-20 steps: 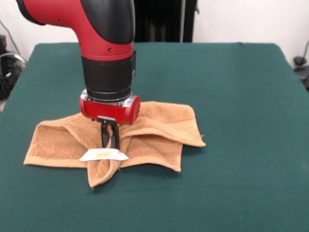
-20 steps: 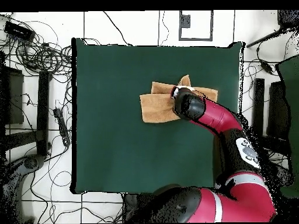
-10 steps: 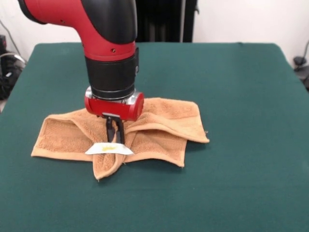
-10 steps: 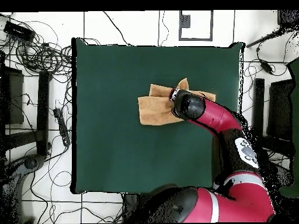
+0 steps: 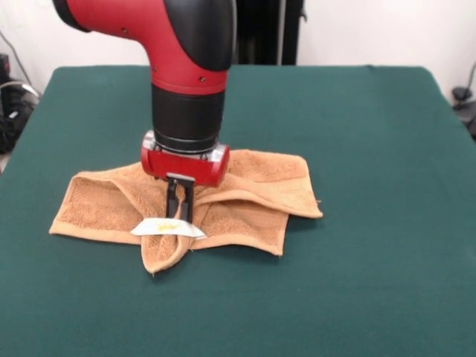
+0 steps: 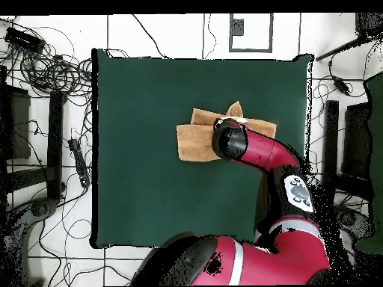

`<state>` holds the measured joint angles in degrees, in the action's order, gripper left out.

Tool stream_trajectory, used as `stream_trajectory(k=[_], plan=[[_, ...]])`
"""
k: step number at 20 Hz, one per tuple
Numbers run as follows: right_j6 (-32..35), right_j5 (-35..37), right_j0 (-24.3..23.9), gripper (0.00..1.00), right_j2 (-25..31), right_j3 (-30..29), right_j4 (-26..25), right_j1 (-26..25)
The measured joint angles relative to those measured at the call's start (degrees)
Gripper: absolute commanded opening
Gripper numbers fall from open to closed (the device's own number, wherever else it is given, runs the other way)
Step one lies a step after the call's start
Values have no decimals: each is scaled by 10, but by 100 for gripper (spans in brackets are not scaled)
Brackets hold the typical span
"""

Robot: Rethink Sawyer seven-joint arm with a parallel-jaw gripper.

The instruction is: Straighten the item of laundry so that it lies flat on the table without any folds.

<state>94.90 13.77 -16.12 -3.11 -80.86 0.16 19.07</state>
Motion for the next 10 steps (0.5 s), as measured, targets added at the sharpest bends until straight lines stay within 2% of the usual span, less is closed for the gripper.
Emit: stream_trajectory(k=[5, 10], plan=[[0, -48, -2, 0, 0, -11, 0, -7], [0, -52, -2, 0, -1, -13, 0, -7]])
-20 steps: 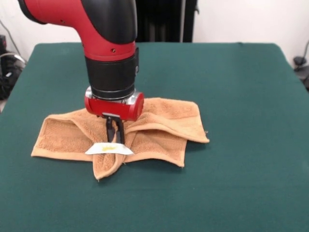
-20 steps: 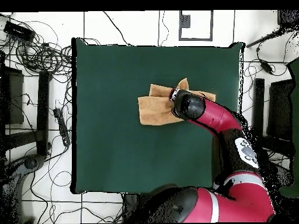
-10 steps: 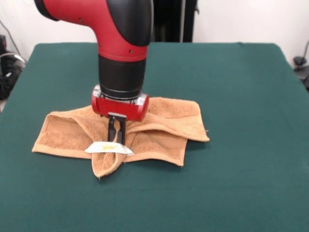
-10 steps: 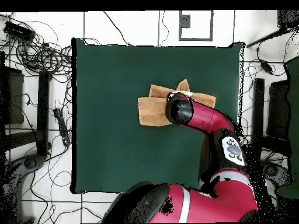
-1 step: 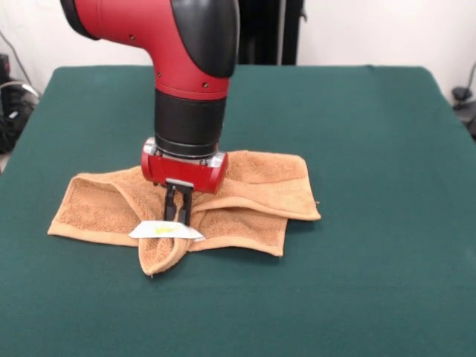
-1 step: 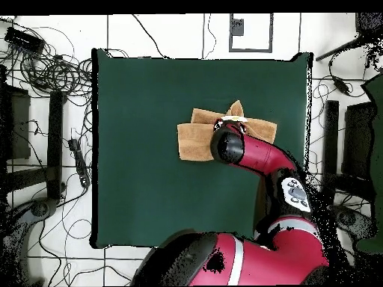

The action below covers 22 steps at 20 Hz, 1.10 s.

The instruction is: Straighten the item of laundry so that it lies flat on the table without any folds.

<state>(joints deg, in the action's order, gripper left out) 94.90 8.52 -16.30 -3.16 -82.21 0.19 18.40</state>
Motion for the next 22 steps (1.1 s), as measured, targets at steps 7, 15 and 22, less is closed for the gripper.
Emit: stream_trajectory(k=[7, 15, 22], plan=[[0, 0, -1, 0, 1, -2, 7, 0], [0, 6, -12, 0, 10, -13, 47, 3], [0, 19, -18, 0, 13, -15, 73, 3]])
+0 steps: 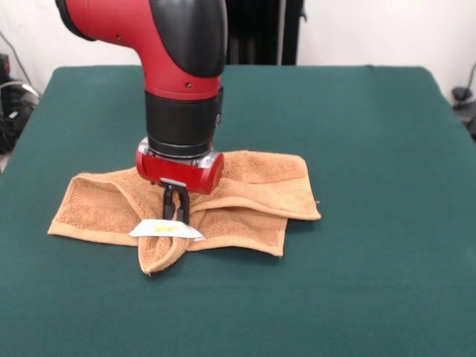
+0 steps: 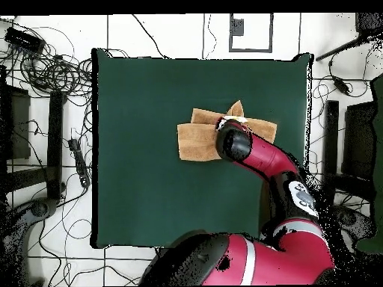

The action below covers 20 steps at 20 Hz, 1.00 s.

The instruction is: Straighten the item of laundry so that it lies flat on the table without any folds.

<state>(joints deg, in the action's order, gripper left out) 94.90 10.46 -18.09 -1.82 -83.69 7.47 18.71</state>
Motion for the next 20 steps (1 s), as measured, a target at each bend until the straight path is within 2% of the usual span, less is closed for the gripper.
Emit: stream_trajectory(k=[20], plan=[[0, 66, -16, 0, 7, 0, 61, 1]])
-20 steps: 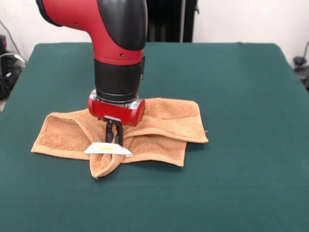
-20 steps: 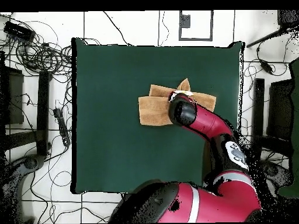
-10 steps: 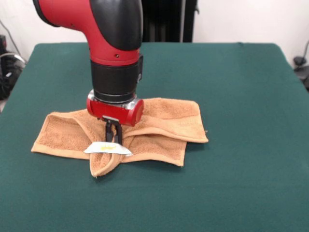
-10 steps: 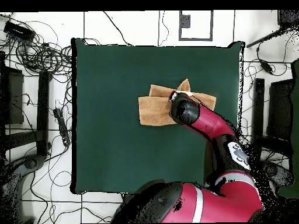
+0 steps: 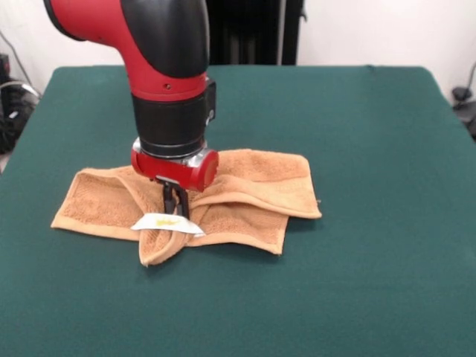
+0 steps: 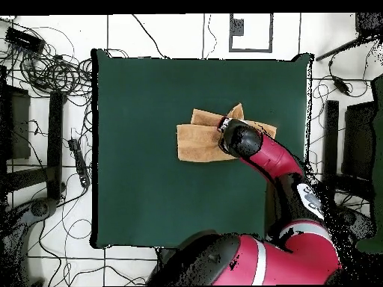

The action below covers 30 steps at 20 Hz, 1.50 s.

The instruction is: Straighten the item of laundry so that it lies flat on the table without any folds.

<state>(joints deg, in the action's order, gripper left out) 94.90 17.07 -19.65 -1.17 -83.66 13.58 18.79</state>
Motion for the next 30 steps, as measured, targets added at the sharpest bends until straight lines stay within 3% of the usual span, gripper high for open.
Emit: stream_trajectory(k=[12, 16, 23, 30], plan=[[0, 130, -12, 0, 0, 0, 48, -3], [0, 199, -15, 0, 0, 0, 70, -12], [13, 415, -39, 0, 8, -17, 143, -58], [50, 512, -35, 0, 8, -50, 153, -104]])
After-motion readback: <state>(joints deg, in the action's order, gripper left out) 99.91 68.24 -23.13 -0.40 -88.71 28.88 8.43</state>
